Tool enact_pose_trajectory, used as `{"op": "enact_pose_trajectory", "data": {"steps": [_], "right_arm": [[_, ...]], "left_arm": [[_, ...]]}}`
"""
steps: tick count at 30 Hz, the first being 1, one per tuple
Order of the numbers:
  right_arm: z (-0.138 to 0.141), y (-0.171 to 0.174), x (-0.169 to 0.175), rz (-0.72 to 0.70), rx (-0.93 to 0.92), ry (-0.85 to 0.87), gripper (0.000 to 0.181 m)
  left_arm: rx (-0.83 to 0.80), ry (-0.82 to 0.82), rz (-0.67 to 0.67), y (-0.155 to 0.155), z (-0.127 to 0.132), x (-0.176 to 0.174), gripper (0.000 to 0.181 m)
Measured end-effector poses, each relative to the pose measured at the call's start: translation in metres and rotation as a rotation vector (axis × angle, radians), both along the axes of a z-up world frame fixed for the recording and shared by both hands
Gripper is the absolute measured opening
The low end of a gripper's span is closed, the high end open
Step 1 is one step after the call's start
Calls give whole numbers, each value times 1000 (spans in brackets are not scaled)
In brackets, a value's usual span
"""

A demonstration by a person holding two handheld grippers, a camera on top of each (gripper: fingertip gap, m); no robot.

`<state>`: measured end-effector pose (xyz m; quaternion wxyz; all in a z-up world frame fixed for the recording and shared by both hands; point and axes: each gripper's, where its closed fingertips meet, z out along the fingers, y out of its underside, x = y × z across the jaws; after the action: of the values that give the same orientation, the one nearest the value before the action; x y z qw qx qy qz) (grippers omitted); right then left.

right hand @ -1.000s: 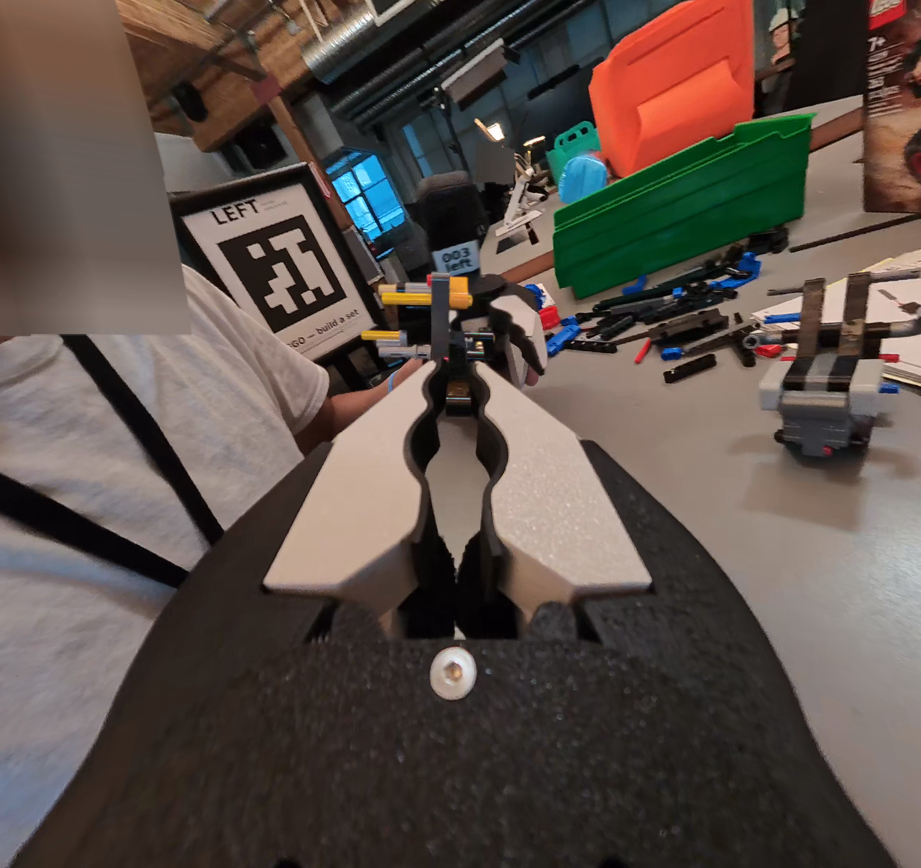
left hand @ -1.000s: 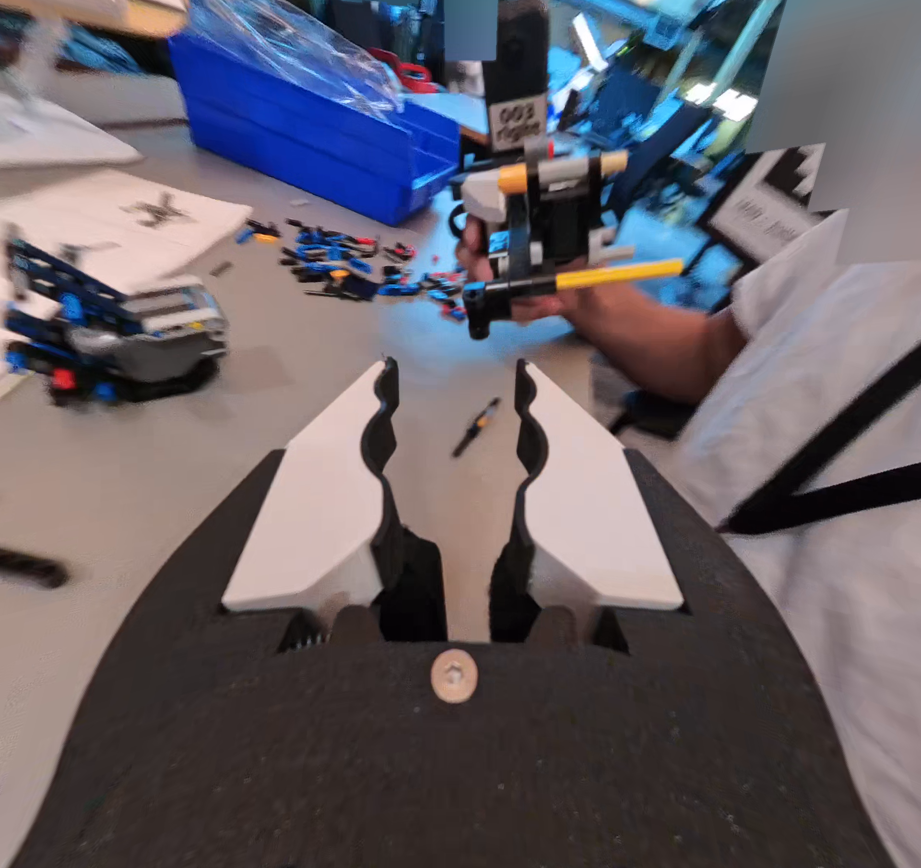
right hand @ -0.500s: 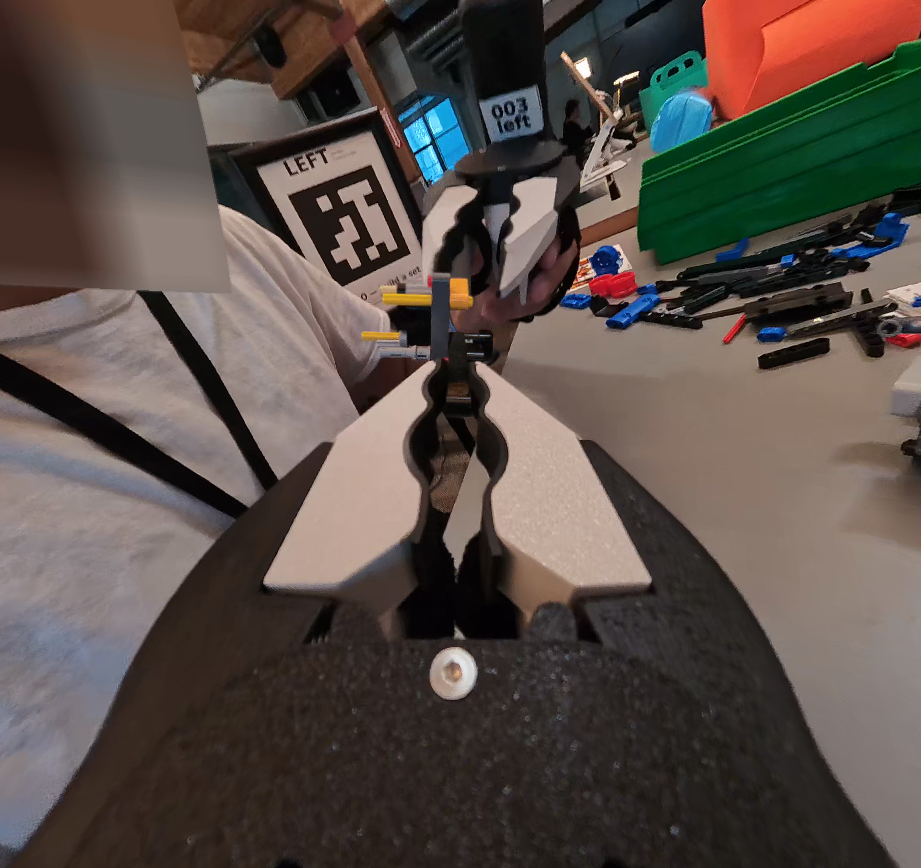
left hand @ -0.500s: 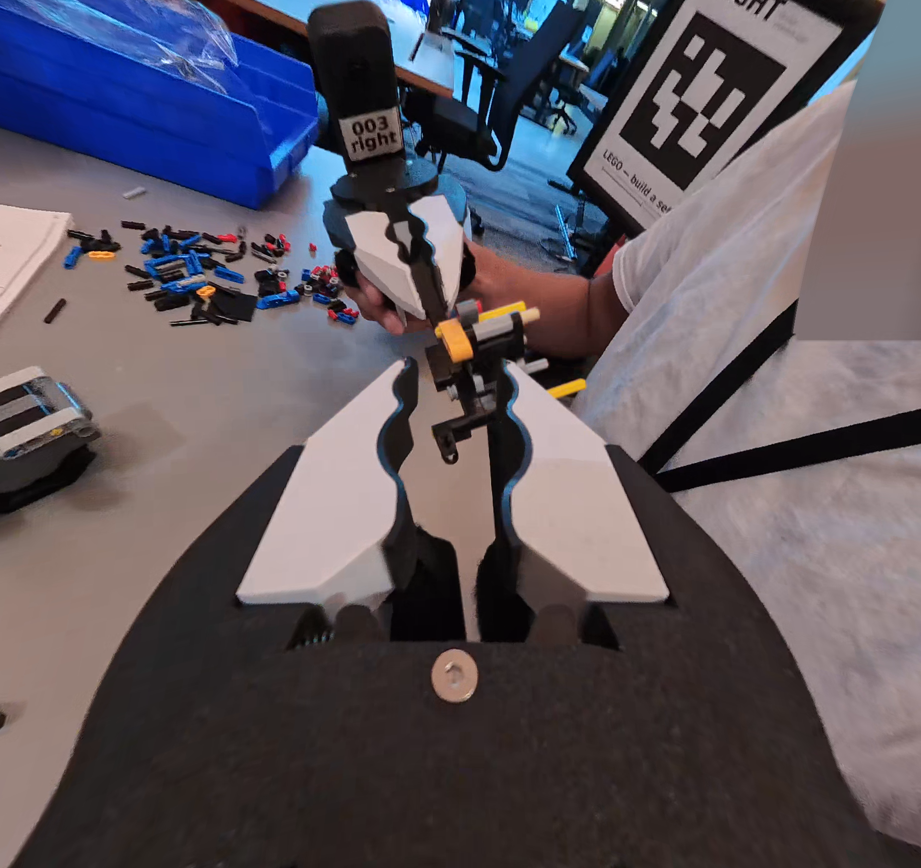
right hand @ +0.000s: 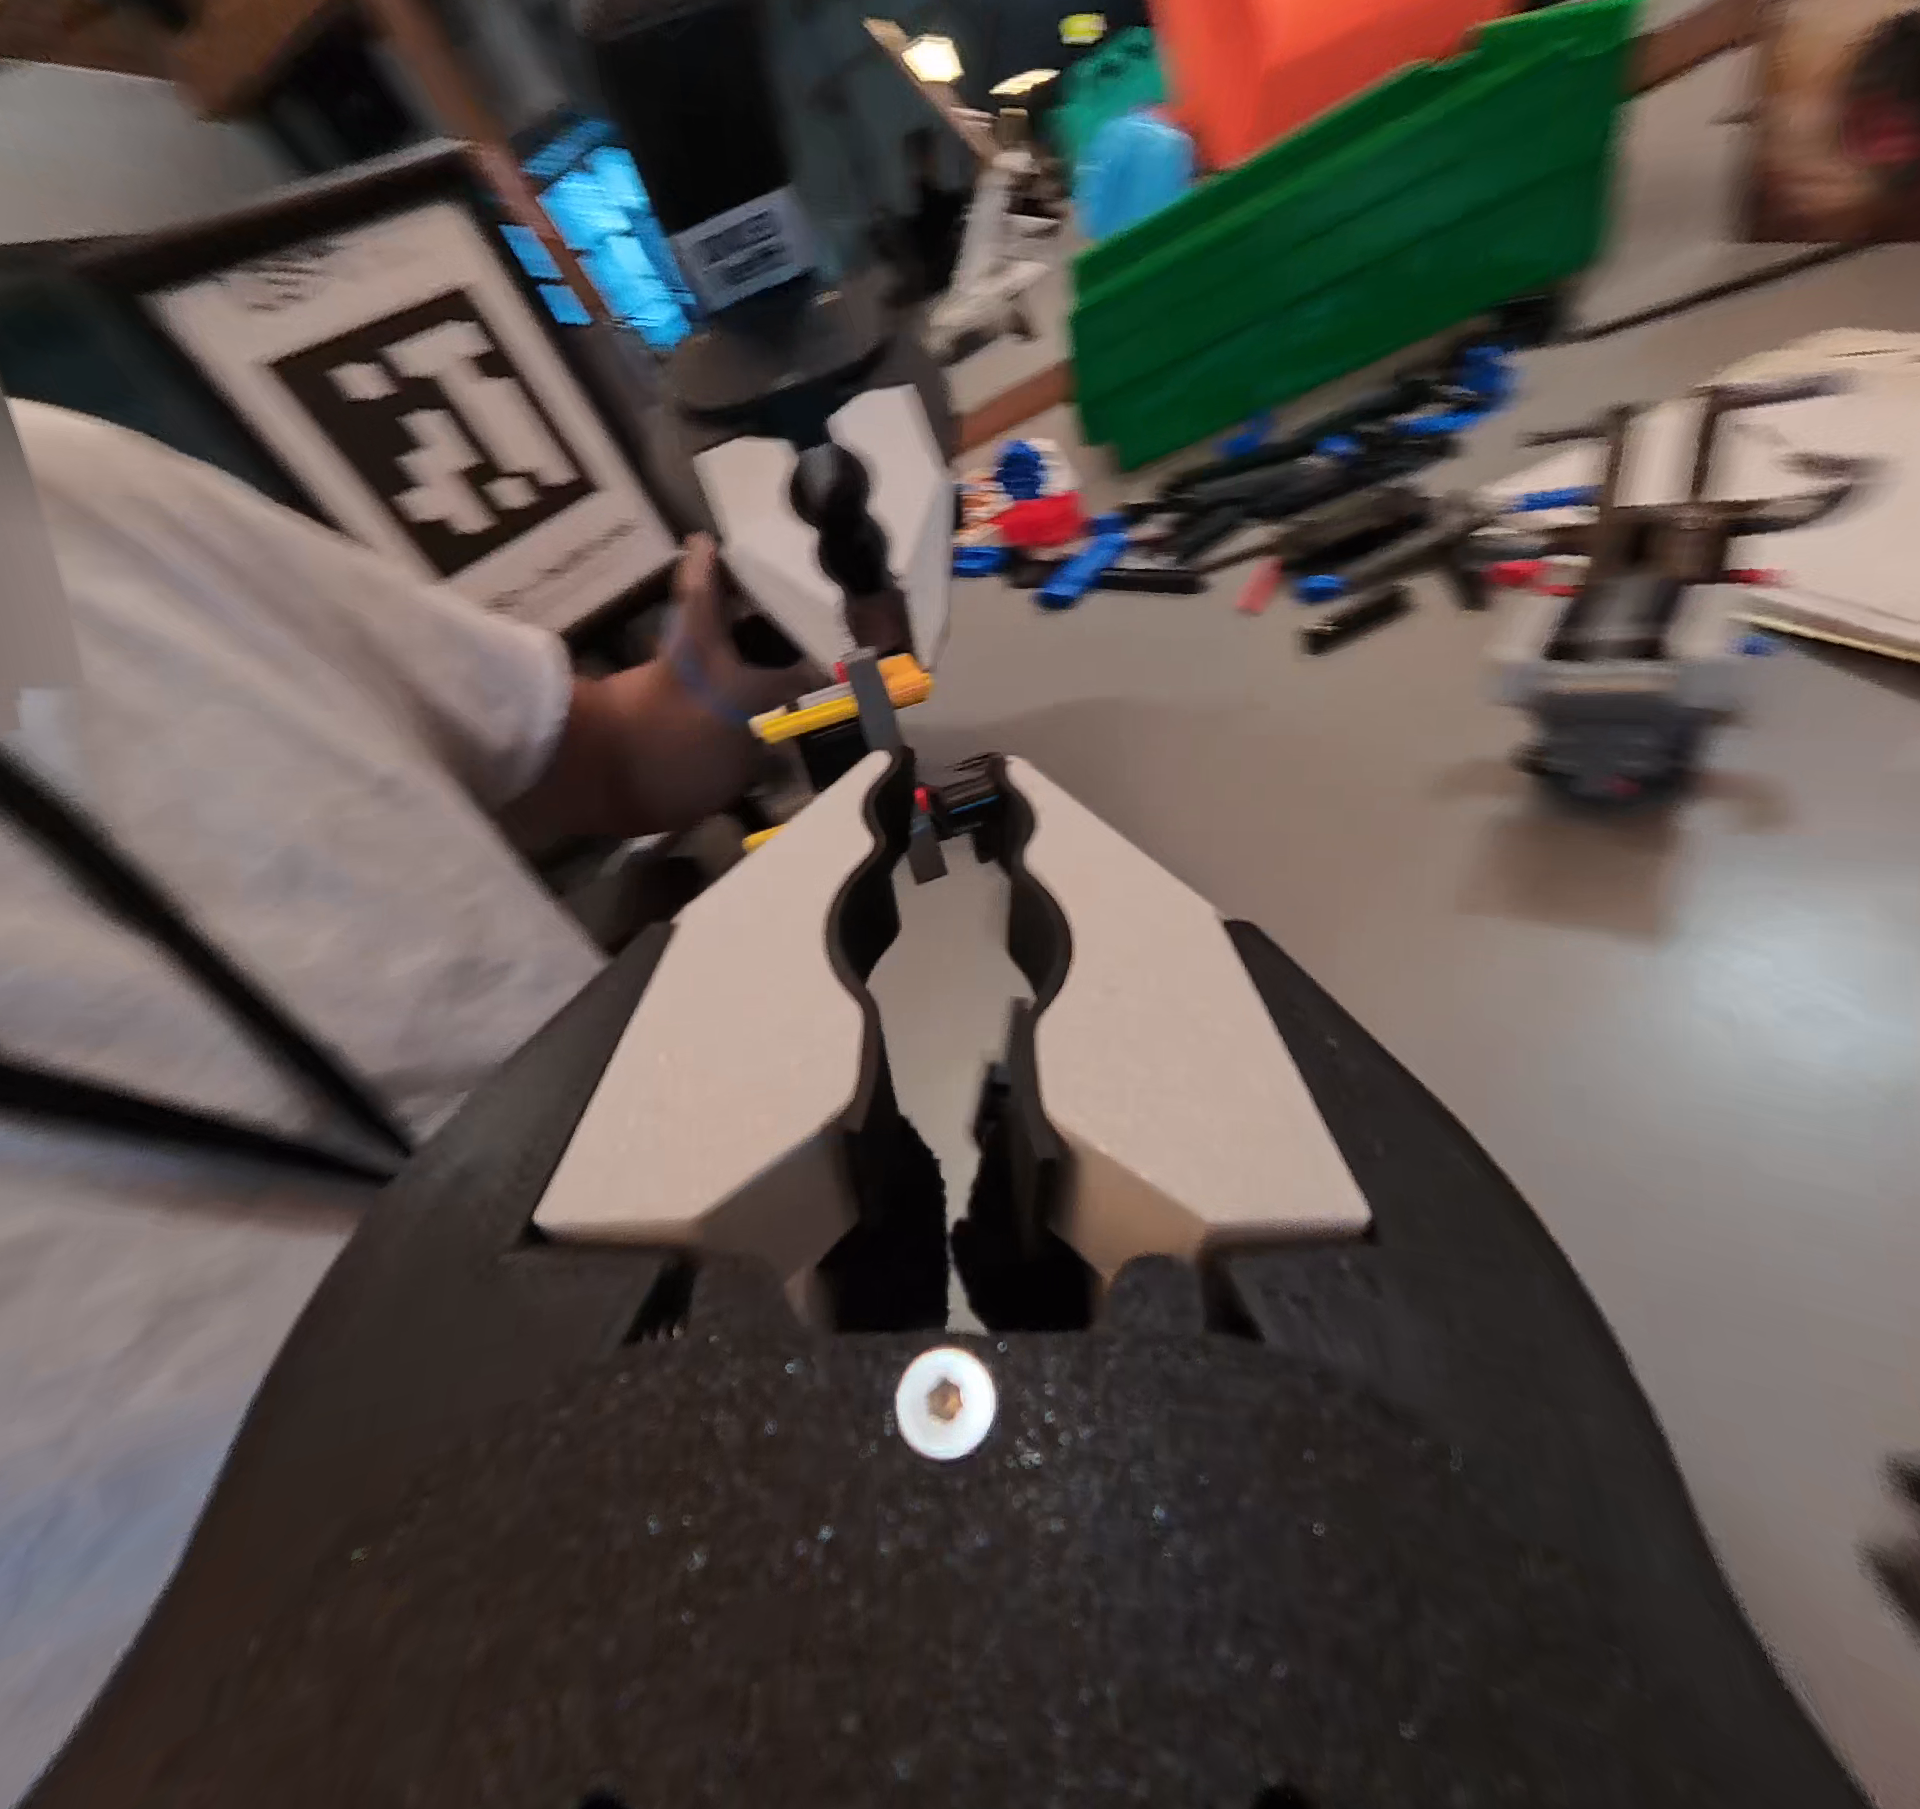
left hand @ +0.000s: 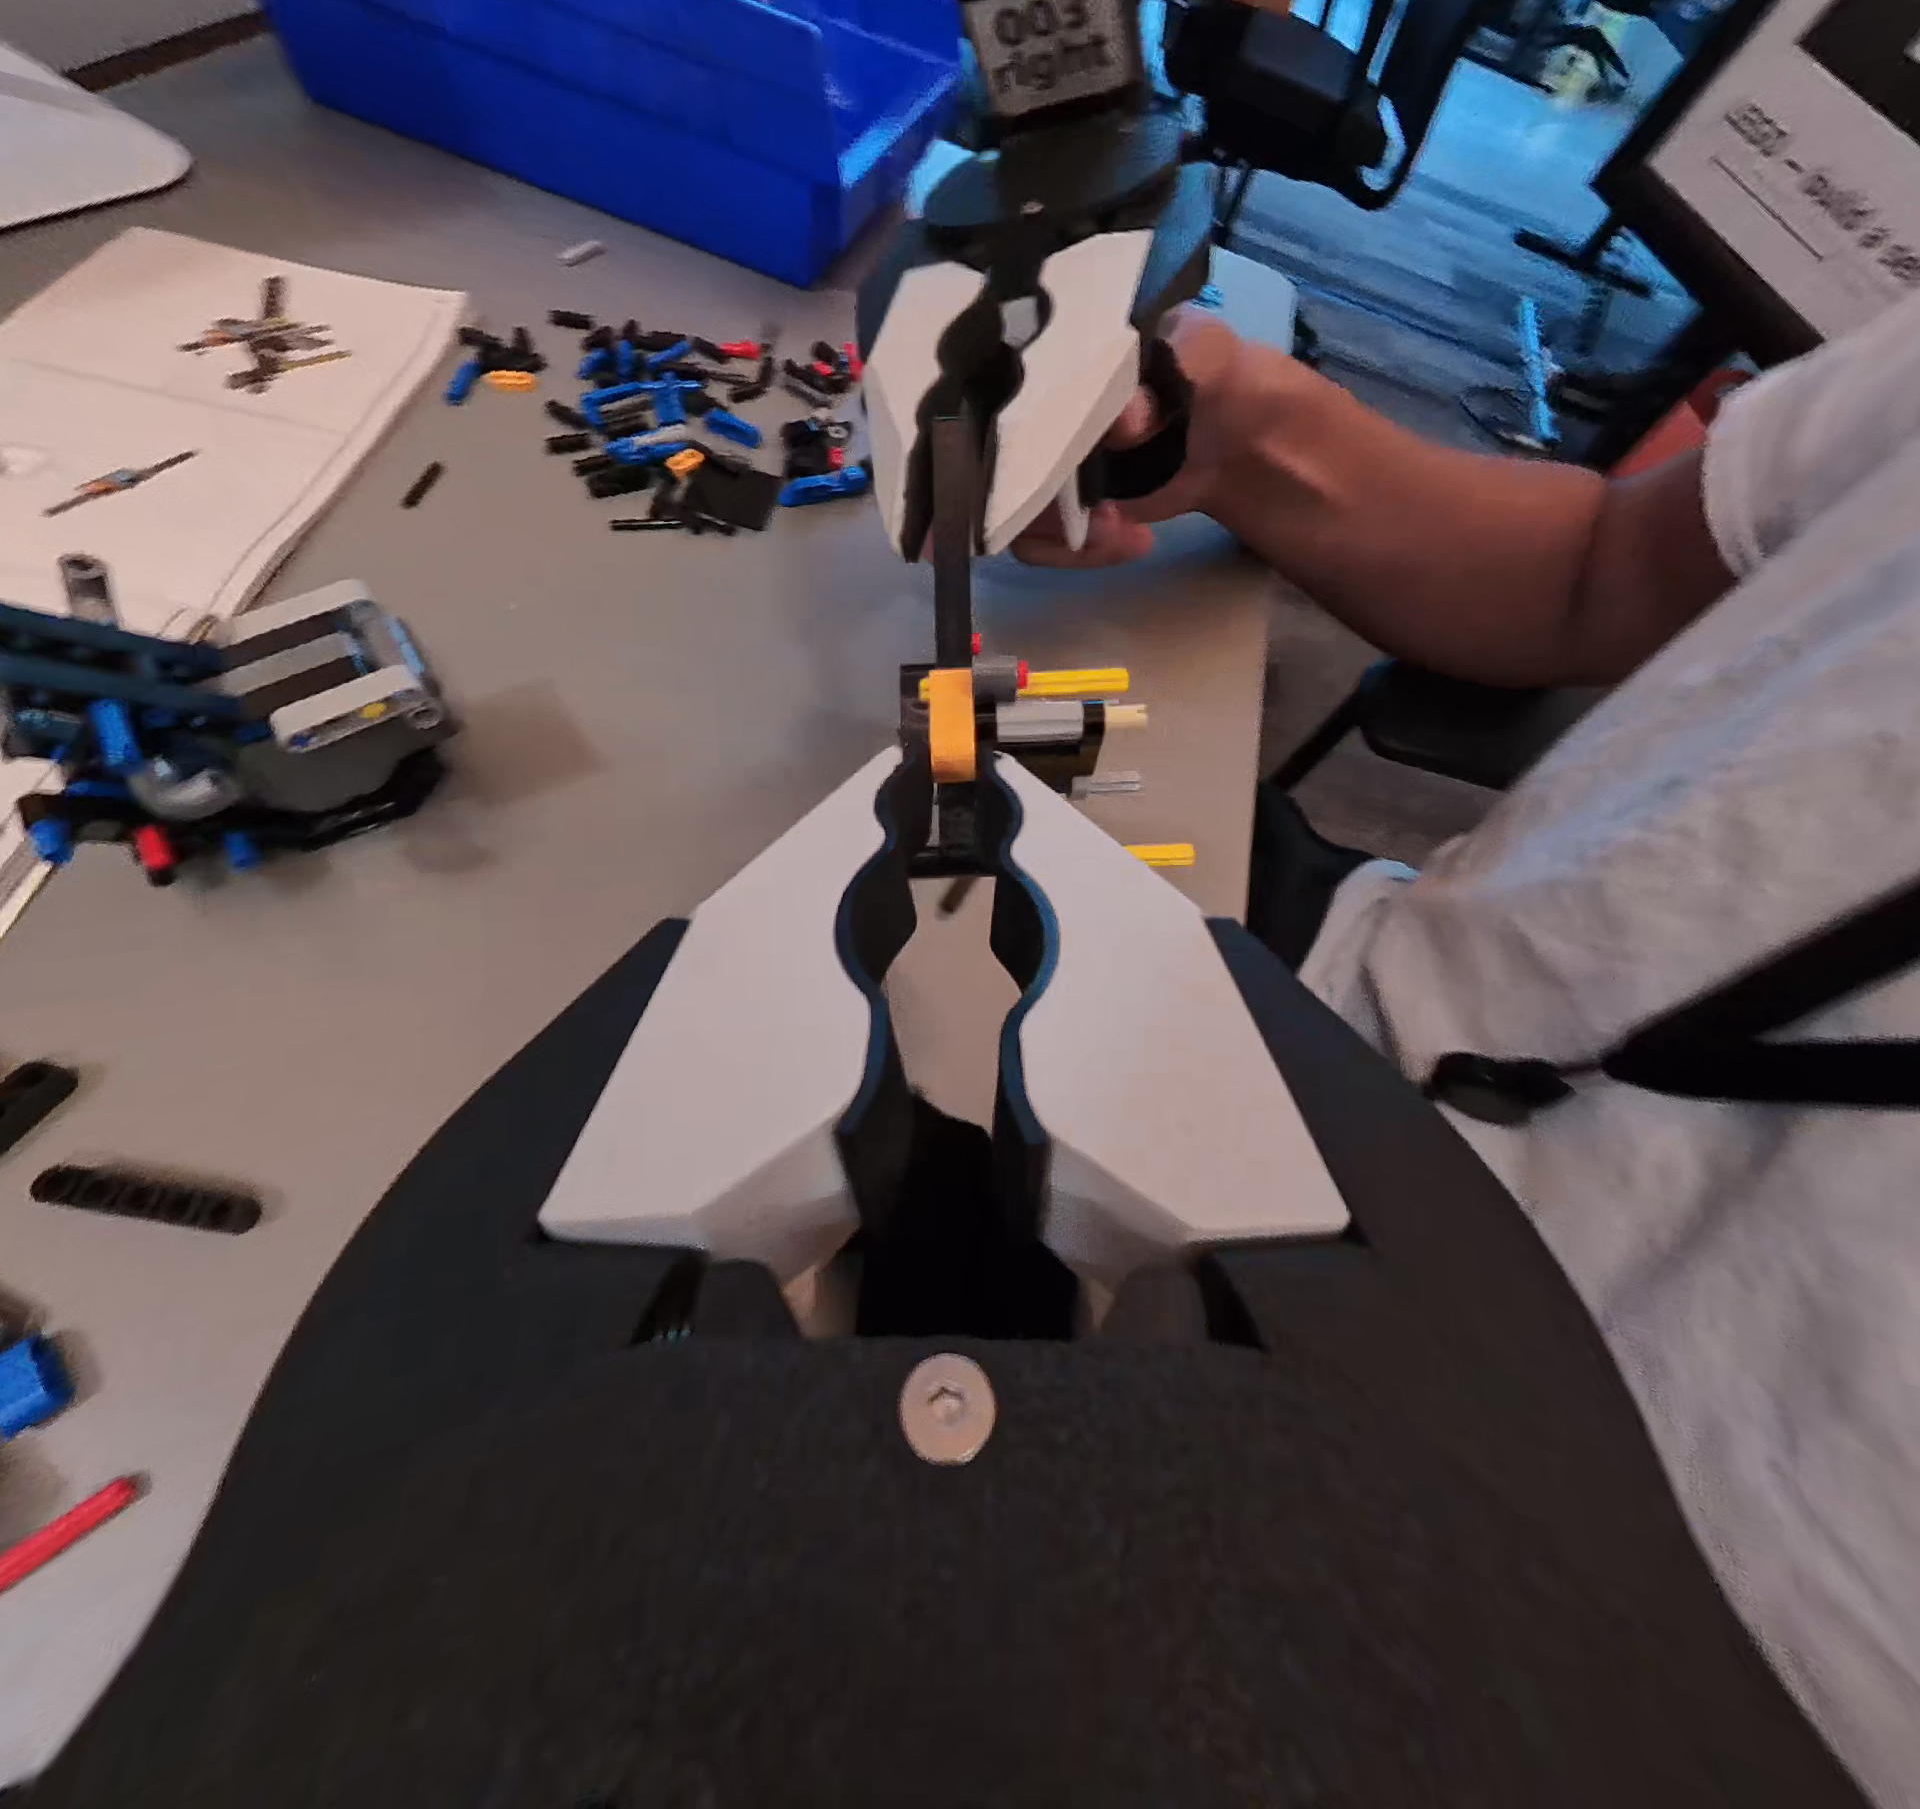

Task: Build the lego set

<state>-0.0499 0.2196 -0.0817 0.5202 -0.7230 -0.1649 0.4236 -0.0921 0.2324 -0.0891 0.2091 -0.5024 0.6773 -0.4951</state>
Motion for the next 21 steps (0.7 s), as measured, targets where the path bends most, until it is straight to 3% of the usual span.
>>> {"op": "enact_pose_trajectory", "data": {"steps": [5,8,13,17,21], "right_arm": [[-5,2,25,-188,17,-186,23],[-28,-26,1,-85,-62,-339,14],[-88,-47,-17,-51,-175,-574,20],[-94,-43,-17,-62,-174,-606,21],[-94,-37,-19,-73,-142,-635,10]], "left_arm": [[14,10,182,23,-12,-7,6],[57,45,319,46,-18,-23,6],[78,70,377,48,-31,-27,6],[120,91,394,42,-42,-20,6],[152,122,409,38,-50,-18,6]]}}
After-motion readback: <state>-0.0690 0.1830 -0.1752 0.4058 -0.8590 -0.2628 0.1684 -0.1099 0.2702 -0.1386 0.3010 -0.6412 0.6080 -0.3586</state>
